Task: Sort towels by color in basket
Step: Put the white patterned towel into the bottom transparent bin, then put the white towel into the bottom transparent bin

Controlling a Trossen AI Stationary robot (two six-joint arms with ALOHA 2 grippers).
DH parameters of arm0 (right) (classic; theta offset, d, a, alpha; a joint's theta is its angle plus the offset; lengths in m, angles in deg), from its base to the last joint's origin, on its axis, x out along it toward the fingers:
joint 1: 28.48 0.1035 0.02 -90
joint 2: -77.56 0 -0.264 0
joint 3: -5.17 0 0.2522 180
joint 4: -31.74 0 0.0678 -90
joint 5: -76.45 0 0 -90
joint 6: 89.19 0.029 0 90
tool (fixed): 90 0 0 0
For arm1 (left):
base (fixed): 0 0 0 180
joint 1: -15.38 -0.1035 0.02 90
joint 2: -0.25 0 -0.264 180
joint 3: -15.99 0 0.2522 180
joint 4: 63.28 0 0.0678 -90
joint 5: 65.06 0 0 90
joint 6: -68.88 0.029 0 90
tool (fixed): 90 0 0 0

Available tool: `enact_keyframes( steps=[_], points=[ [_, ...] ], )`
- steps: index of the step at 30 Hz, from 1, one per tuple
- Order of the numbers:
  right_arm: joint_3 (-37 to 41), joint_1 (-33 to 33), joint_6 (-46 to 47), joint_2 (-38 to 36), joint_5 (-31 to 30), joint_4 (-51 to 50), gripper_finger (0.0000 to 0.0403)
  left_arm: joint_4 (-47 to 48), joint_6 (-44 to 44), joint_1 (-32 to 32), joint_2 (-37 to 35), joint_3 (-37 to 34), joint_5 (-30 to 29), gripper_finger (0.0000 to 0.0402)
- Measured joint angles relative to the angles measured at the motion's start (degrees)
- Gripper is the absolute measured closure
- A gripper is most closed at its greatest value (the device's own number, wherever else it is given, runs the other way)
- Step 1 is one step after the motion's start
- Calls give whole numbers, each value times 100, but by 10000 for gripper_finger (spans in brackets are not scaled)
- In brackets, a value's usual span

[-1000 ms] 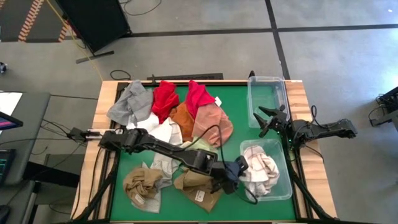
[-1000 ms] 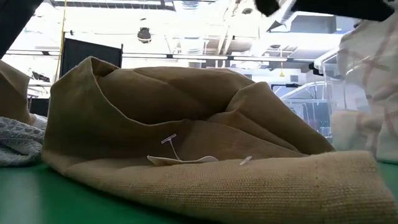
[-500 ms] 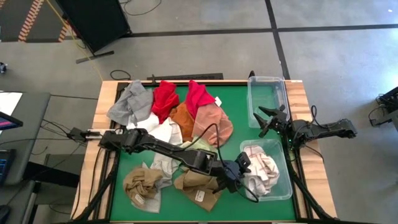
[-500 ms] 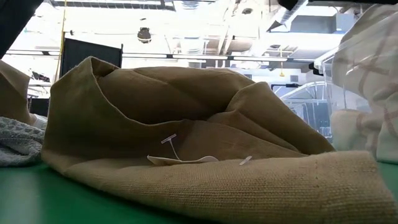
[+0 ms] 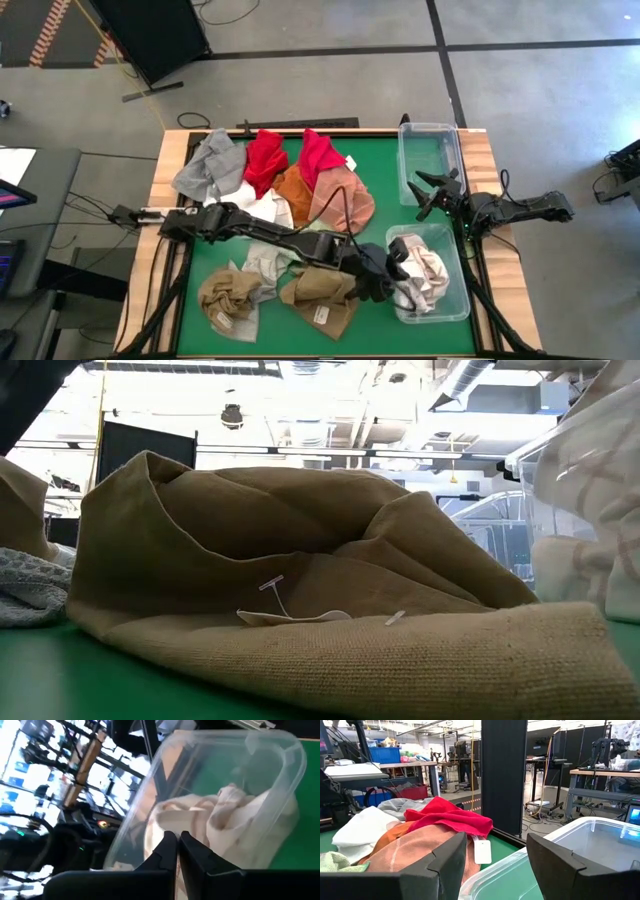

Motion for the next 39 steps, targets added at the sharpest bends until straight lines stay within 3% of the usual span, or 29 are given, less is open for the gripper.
enact_keyframes(
  steps=[8,12,17,23,25,30,39],
  points=[
    [0,1,0,0,0,0,165,202,-623,-259,0,0,848,382],
    [0,0,0,0,0,0,165,310,-814,-290,0,0,1247,343],
    [0,0,0,0,0,1,165,286,-931,-278,0,32,1261,270],
    [0,0,0,0,2,2,165,960,-985,-219,-18,691,866,202],
    [0,1,0,-4,1,3,165,1116,-960,-192,-239,558,603,194],
    [0,2,0,-4,2,4,165,2320,-1118,-164,-848,562,-2,195],
    [0,2,0,-4,2,2,165,4806,-2469,-207,-1969,570,-665,209]
  ],
)
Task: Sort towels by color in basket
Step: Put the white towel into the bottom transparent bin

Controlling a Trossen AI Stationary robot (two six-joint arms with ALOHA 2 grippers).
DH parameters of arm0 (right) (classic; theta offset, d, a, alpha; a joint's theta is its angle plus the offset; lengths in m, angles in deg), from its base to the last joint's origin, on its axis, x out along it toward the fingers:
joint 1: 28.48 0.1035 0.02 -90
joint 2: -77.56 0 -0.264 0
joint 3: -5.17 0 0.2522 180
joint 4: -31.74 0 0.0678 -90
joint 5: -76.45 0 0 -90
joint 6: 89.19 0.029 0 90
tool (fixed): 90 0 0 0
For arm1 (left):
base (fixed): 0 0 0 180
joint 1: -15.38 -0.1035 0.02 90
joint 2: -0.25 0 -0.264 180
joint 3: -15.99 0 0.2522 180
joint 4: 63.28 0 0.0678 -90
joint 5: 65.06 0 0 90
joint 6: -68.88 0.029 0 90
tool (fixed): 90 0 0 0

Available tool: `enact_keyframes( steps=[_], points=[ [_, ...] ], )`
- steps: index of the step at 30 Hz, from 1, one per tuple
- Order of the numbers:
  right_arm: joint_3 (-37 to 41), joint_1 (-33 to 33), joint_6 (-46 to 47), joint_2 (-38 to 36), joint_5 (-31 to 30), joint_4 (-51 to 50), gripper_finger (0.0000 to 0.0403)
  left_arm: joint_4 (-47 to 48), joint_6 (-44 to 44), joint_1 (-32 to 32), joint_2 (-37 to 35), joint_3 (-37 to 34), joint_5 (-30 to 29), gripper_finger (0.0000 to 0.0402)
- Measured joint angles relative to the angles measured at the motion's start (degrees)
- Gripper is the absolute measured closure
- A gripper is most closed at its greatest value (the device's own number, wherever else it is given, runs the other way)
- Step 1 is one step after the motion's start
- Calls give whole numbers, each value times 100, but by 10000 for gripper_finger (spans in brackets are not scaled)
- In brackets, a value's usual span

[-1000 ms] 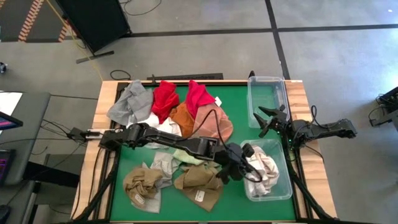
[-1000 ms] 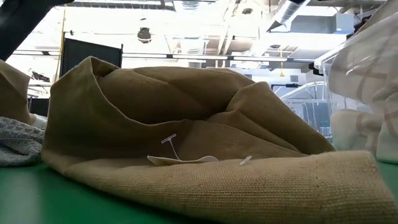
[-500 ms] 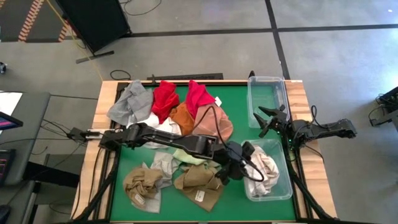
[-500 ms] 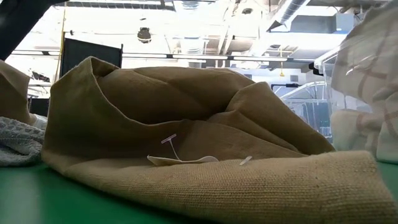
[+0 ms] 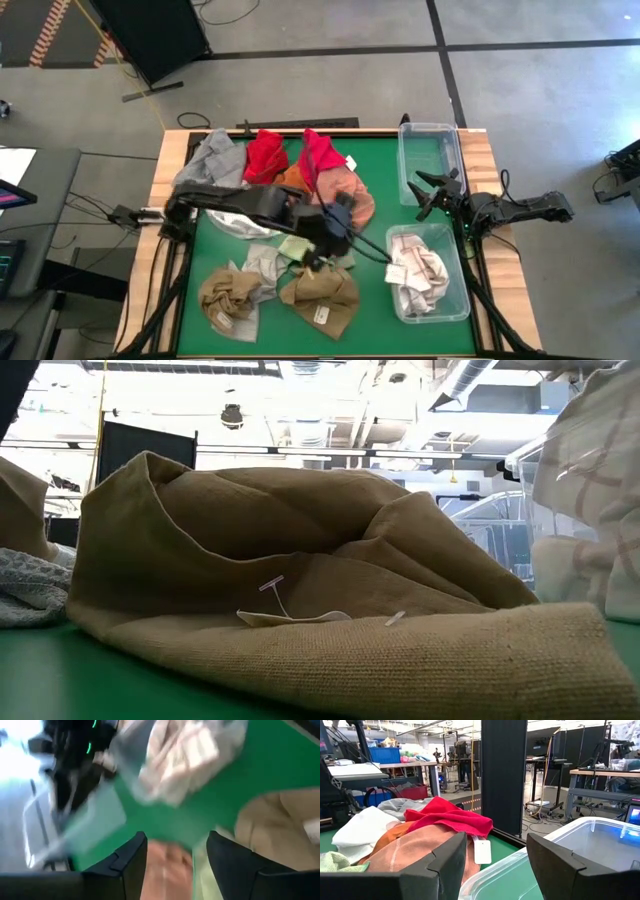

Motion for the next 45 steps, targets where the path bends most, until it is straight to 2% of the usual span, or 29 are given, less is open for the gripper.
enact_keyframes(
  steps=[5,13,17,22,25,29,32,38,45],
  points=[
    [0,0,0,0,-1,1,165,1185,-778,-2,-423,-2,-372,211],
    [0,-1,0,0,0,0,165,2258,-1723,52,-726,-2,-522,211],
    [1,-1,0,0,0,7,165,2393,-1889,82,-913,-246,-696,211],
    [0,0,0,0,0,15,165,1921,-2024,-37,-1519,-937,-715,211],
    [1,0,1,0,1,17,165,1455,-2164,-115,-2098,-1568,-711,211],
    [0,0,84,0,4,24,165,608,-2306,-116,-3013,-2739,-538,211],
    [0,0,541,0,4,36,165,-18,-2543,-80,-3702,-3799,-461,211],
    [1,-1,2118,0,24,172,165,-1375,-3131,-76,-4955,-6063,-357,211],
    [2,-116,2271,0,23,234,165,-2608,-3838,-68,-5832,-8156,-141,211]
  ],
)
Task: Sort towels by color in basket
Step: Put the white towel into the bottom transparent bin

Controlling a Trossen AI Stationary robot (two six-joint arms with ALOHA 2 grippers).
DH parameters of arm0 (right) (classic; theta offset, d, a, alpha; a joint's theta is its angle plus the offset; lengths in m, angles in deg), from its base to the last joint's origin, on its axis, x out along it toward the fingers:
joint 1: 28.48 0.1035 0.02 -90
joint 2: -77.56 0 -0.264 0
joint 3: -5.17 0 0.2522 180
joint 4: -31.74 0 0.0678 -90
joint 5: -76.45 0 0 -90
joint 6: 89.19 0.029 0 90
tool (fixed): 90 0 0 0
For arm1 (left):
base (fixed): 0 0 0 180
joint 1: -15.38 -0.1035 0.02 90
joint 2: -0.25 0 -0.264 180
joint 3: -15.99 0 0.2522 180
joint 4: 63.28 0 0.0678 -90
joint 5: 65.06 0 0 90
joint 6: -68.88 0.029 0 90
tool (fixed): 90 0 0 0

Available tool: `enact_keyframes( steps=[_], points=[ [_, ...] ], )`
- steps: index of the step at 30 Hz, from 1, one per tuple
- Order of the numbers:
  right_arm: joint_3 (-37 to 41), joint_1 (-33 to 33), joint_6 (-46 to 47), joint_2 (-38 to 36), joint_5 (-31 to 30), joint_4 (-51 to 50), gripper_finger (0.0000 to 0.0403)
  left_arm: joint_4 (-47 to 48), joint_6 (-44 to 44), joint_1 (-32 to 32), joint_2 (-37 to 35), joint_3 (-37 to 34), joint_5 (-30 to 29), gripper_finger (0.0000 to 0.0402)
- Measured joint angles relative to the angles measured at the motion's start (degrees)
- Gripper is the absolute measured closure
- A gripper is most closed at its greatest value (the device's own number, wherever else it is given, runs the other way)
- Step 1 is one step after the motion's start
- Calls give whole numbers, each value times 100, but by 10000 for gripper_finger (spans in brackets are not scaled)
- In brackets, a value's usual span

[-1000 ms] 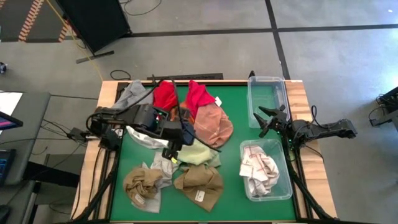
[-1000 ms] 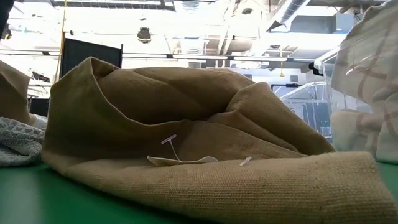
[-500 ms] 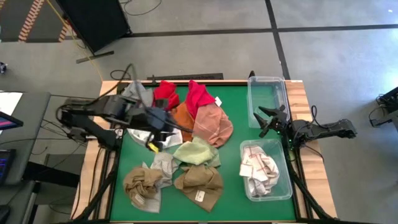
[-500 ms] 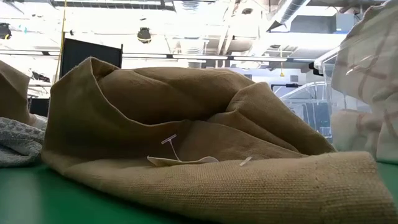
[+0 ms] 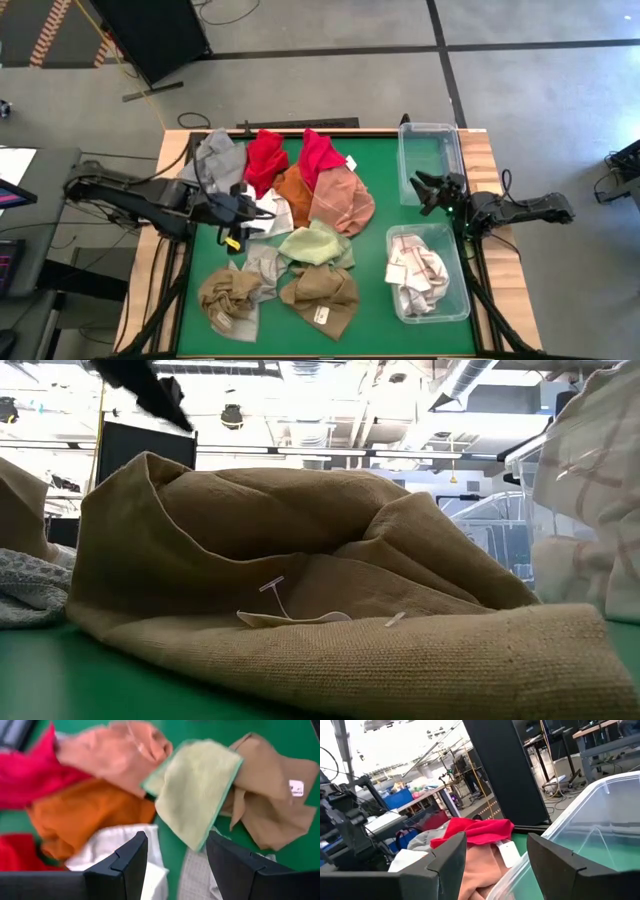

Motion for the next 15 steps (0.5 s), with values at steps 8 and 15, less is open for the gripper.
enact_keyframes(
  steps=[8,15],
  points=[
    [-2,-41,-26,0,-3,8,165,-388,-734,4,-232,-1043,129,211],
    [0,-30,212,0,1217,76,165,183,-1670,3,-226,-1447,-800,211]
  ],
)
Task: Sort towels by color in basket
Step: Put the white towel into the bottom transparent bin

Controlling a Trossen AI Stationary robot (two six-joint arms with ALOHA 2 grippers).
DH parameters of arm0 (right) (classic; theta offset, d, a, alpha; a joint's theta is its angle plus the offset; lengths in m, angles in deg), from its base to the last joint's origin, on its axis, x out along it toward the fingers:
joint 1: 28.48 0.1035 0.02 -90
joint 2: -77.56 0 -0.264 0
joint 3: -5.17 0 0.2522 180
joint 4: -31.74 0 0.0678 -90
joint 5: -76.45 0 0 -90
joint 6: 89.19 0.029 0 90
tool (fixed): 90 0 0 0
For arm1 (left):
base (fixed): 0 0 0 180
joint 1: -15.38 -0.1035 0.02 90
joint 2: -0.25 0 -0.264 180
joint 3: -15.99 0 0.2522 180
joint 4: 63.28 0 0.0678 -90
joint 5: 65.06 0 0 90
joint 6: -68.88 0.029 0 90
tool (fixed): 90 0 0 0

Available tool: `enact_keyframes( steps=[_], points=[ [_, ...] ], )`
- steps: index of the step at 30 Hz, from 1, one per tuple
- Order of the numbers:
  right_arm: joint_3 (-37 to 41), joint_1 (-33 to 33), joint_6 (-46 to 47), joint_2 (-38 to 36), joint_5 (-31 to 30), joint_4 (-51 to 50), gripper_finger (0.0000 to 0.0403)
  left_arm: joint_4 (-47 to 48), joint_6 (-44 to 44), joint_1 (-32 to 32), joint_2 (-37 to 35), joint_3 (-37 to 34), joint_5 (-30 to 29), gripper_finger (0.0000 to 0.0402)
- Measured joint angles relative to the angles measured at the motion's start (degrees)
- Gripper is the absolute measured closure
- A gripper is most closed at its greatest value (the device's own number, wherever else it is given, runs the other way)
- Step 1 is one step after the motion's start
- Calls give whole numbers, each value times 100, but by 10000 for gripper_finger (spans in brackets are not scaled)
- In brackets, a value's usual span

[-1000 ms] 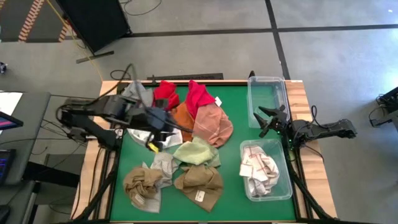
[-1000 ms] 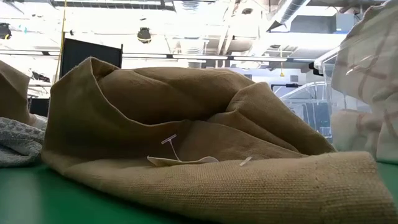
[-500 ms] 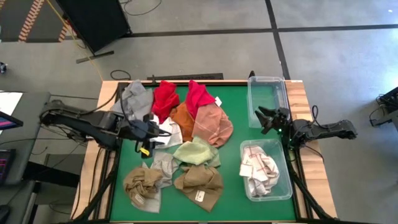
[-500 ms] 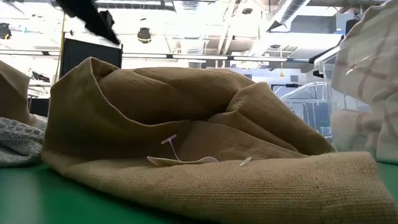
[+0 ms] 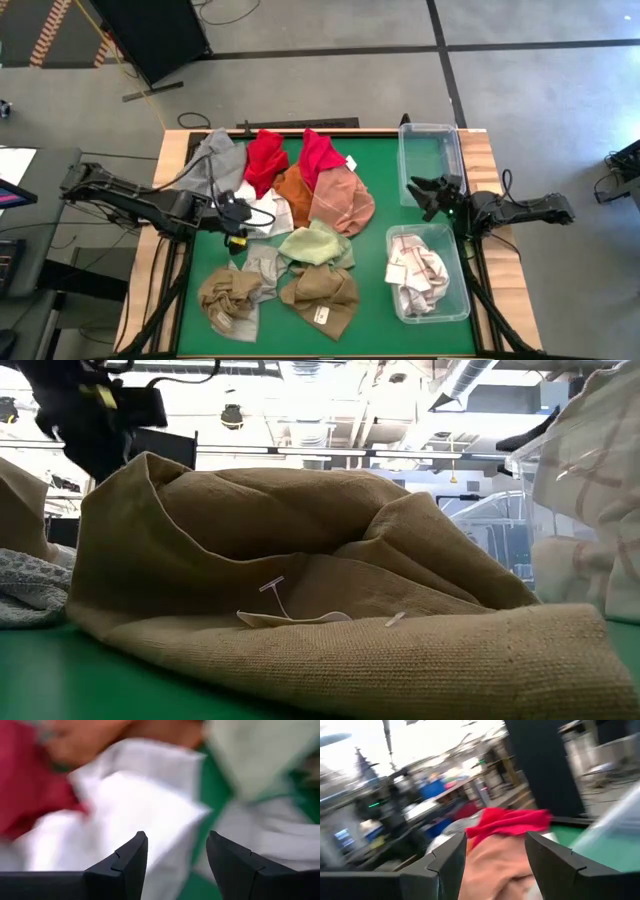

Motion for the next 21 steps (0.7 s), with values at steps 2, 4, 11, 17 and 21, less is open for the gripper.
enact_keyframes(
  steps=[2,4,11,17,21],
  points=[
    [0,1,16,0,230,-8,165,220,-107,-1,14,2,-314,210],
    [0,0,93,0,234,69,165,351,-126,-1,20,2,-374,206],
    [0,151,5,0,337,422,165,397,-175,-1,52,2,-271,177],
    [0,334,-147,4,897,622,165,600,-148,-1,294,4,-202,148],
    [-2,599,-491,35,1359,969,160,563,-85,-48,737,8,-241,128]
  ],
)
